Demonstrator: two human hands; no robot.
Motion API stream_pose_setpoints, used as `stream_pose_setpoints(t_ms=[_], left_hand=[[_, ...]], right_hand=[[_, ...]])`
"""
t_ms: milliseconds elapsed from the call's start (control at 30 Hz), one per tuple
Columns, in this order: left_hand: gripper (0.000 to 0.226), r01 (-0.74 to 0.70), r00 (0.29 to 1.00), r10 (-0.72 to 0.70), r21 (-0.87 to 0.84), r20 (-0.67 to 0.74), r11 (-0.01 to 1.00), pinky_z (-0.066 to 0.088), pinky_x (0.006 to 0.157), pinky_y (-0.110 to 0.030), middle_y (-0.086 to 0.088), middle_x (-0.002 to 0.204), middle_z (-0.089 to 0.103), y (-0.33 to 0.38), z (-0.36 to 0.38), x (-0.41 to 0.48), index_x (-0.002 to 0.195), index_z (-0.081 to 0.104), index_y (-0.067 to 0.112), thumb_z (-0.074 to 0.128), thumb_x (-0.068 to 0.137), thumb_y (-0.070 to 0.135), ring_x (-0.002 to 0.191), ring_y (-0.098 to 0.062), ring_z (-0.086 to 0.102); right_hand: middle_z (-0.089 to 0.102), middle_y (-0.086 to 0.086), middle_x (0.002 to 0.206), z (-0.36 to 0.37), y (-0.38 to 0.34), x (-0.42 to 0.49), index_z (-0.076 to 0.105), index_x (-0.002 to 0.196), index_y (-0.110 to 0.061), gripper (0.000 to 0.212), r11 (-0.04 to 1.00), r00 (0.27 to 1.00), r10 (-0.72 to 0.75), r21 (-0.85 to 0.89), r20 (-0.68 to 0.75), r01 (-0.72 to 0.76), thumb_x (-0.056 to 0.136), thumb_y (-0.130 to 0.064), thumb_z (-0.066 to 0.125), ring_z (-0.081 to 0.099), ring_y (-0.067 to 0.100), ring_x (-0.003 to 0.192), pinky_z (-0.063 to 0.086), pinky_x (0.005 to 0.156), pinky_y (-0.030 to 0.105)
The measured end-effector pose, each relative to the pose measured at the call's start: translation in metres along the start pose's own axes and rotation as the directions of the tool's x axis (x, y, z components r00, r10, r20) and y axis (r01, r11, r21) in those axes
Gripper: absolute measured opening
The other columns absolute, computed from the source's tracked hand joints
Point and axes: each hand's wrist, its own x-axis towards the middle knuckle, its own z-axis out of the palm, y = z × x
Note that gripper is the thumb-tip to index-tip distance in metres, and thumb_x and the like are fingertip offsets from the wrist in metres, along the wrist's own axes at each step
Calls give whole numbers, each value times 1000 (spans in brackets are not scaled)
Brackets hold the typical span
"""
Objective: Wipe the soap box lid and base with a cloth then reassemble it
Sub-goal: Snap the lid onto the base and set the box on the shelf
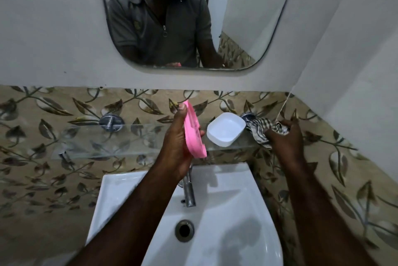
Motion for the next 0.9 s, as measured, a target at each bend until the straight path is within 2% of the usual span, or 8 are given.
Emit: stream_pose_setpoints(t_ms=[133, 233, 367, 467, 600, 700, 800, 900], left_hand=[[60, 17, 1000, -16, -71, 8, 997, 47, 75, -34, -8, 97, 55, -4, -3, 2, 130, 53, 16, 41, 91, 59, 81, -21, 55], [68, 46, 999, -46, -77, 13, 996, 49, 74, -37, -8, 103, 56, -4, -7, 1, 136, 49, 17, 38, 89, 64, 88, -25, 58], [74, 79, 997, -78, -108, 11, 991, 56, 68, -41, -10, 119, 56, -3, -9, -3, 138, 47, 17, 44, 84, 67, 100, -27, 61], [75, 77, 997, -78, -109, -3, 991, 58, 69, -42, -13, 122, 56, -1, -12, -5, 134, 50, 14, 59, 72, 55, 112, -30, 60], [72, 55, 998, -53, -83, 31, 995, 57, 74, -41, -13, 114, 64, 3, -28, -10, 131, 54, 8, 63, 71, 47, 105, -29, 65], [81, 11, 999, -6, -93, 54, 996, 56, 72, -36, -14, 108, 66, 7, -41, -11, 131, 54, 7, 70, 67, 54, 91, -25, 66], [73, 3, 999, 1, -107, 40, 994, 54, 71, -33, -15, 95, 65, 10, -47, -13, 129, 54, 5, 54, 81, 60, 81, -23, 63], [58, 8, 999, -3, -96, 46, 995, 54, 65, -32, -11, 85, 66, 13, -43, -16, 118, 59, 10, 53, 82, 55, 73, -23, 65]], right_hand=[[61, 16, 116, -7, 1, 3, 62, 116, -7, 46, 933, 962, -268, -262, -49, 246, 73, -14, 77, 58, 30, 109, 44, 95, 34], [64, 13, 110, -2, -26, -13, 65, 107, -8, 33, 864, 874, -476, -230, -91, 447, 76, -13, 73, 58, 29, 105, 44, 92, 32], [60, 7, 119, 32, -43, -49, 66, 109, -15, 43, 758, 754, -534, -179, 384, 628, 72, -28, 83, 54, 23, 113, 41, 96, 29], [53, 13, 135, 53, -25, -62, 67, 114, -18, 55, 595, 649, -490, -321, 582, 737, 66, -36, 86, 45, 30, 129, 36, 107, 43], [70, 10, 101, 51, -26, -65, 72, 84, -14, 21, 568, 619, -541, -295, 569, 768, 69, -22, 83, 61, 37, 107, 46, 90, 54], [70, 7, 93, 34, -45, -79, 70, 92, -13, 17, 641, 613, -601, -148, 514, 753, 78, -23, 73, 63, 29, 96, 49, 85, 44], [70, -6, 88, 14, -75, -98, 66, 96, -23, 14, 820, 678, -530, 105, 509, 563, 86, -30, 60, 63, 7, 83, 49, 72, 23], [73, -12, 89, 5, -95, -112, 69, 96, -29, 17, 860, 672, -504, 384, 543, 336, 90, -25, 54, 66, 2, 81, 51, 70, 17]])
